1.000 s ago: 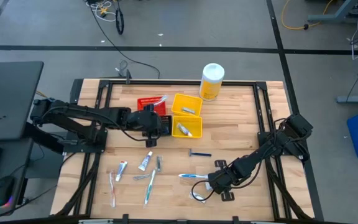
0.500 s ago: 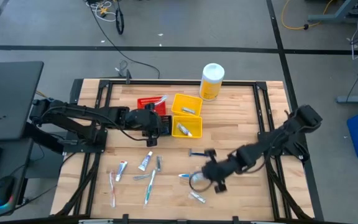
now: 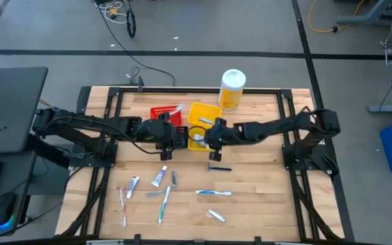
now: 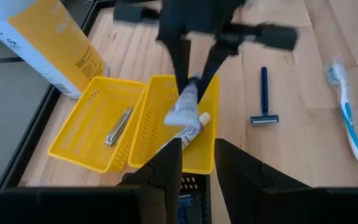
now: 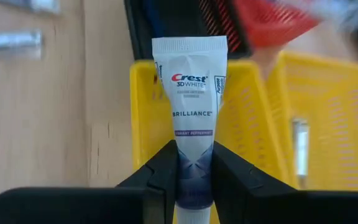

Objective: Pick & Place Travel size toiletries
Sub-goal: Put the white toothpaste into the bottom yellow bin, then put the silver nail cutter into the top yellow bin

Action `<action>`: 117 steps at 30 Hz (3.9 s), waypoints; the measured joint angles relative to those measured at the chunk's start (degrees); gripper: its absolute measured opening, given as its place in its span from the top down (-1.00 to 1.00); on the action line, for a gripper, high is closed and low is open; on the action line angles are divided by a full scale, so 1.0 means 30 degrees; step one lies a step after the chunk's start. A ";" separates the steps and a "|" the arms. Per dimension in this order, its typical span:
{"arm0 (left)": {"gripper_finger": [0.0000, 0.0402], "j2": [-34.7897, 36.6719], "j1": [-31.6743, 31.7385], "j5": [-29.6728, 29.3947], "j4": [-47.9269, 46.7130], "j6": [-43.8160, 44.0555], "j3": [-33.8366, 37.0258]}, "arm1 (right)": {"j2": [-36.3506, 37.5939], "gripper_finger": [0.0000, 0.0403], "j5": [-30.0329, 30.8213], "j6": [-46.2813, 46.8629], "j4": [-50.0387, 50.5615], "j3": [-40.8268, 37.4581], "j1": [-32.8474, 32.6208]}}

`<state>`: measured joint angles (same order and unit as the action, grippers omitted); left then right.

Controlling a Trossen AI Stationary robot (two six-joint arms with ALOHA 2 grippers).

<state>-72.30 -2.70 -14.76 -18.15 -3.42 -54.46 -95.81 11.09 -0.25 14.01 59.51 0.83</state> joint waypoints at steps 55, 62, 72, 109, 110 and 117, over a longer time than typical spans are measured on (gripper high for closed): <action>0.49 -0.0004 -0.5014 0.1241 0.6550 0.7414 0.5493 | 0.1319 0.17 -0.4753 0.0948 0.0548 -0.0007 -0.4889; 0.49 -0.0520 -0.6211 -0.0869 0.7369 0.8050 0.5489 | 0.1312 0.02 -0.4743 0.2160 0.0471 -0.0007 -0.5424; 0.49 -0.2853 -0.7532 -0.0856 1.0059 0.8021 0.5479 | 0.0921 0.05 -0.3883 0.4247 -0.0787 -0.0007 -0.7214; 0.49 -0.3938 -0.8939 -0.3052 1.0870 0.8043 0.5005 | -0.0699 0.05 0.0272 0.7435 0.6993 -0.0015 -0.7978; 0.49 -0.3938 -0.8783 -0.2812 1.0870 0.8087 0.5005 | -0.0699 0.04 0.0273 0.7366 0.6985 -0.0015 -0.7826; 0.49 -0.3916 -0.7322 -0.0714 1.0746 0.7949 0.5005 | -0.0699 0.01 0.0247 0.6850 0.6939 -0.0015 -0.6779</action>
<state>-84.05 -24.67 -16.91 14.09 20.43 -39.44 -97.91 11.83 20.30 34.83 59.46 -19.50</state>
